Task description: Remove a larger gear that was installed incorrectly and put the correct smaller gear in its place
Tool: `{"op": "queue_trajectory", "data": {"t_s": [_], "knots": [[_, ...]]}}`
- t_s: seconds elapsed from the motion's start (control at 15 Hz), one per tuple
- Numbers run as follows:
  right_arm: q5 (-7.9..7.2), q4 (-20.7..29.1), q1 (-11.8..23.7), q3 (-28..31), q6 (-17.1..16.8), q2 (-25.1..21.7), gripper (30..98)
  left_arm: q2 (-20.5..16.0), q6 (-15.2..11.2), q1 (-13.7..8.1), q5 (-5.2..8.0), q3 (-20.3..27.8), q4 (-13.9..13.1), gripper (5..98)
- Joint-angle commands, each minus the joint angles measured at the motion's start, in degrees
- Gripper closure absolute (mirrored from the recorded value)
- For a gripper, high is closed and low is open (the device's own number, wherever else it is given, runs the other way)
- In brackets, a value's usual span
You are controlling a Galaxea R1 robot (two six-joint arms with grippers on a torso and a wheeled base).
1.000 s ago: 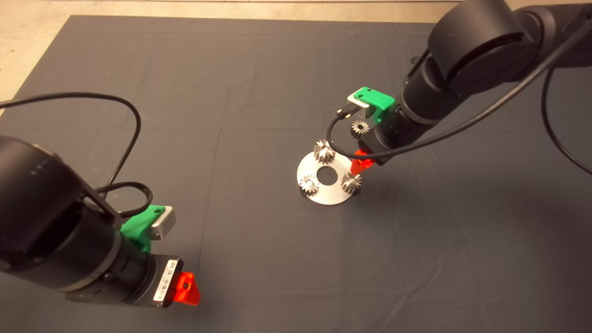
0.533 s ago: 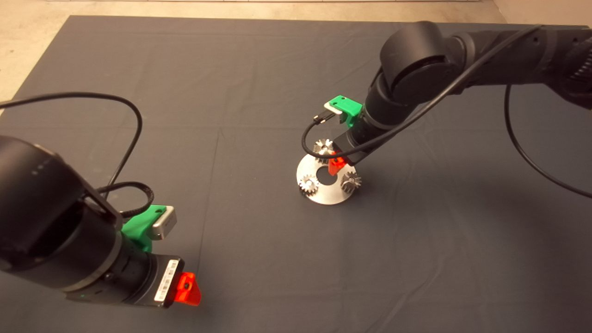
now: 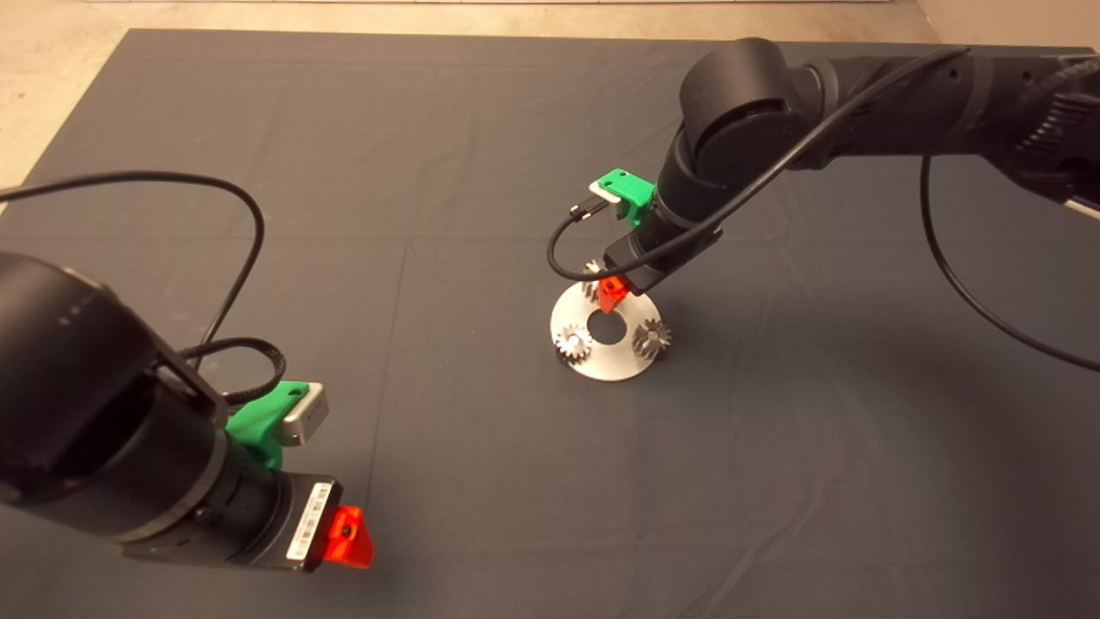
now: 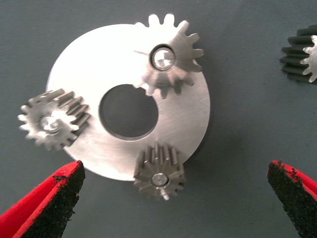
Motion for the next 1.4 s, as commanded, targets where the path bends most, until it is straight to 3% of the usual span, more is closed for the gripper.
{"op": "queue_trajectory", "data": {"t_s": [0.0,0.2,0.4,0.6,0.8,1.0,1.2,1.33], "knots": [[-2.13,-5.49,-1.0,-0.44,-0.19,1.11,30.7,-0.07,0.11,-0.43,0.22,0.34,-0.47,6.1],[-2.04,-6.92,-1.38,-0.44,-0.1,1.11,30.7,-0.16,0.11,-0.43,0.22,0.43,-0.47,6.1],[0.85,-8.68,-1.38,-0.7,-0.8,1.11,30.7,-0.34,0.02,-0.43,0.3,0.52,-0.47,6.1],[1.29,-8.86,-1.56,-2.98,-1.85,1.28,30.7,-0.34,-0.06,-0.43,0.3,0.6,-0.47,6.1],[3.32,-8.95,-2.34,-4.14,-2.21,1.37,30.7,-0.33,-0.06,-0.43,0.3,0.68,-0.47,6.1],[3.86,-9.21,-2.7,-4.48,-2.12,1.48,30.7,-0.25,0.02,-0.43,0.22,0.51,-0.47,6.1],[7.1,-9.21,-2.7,-4.49,-2.03,1.37,30.7,-0.07,0.02,-0.43,0.22,0.43,-0.47,6.1],[7.45,-9.3,-2.7,-4.57,-2.03,1.55,30.7,-0.07,0.02,-0.43,0.22,0.43,-0.47,6.1]]}}
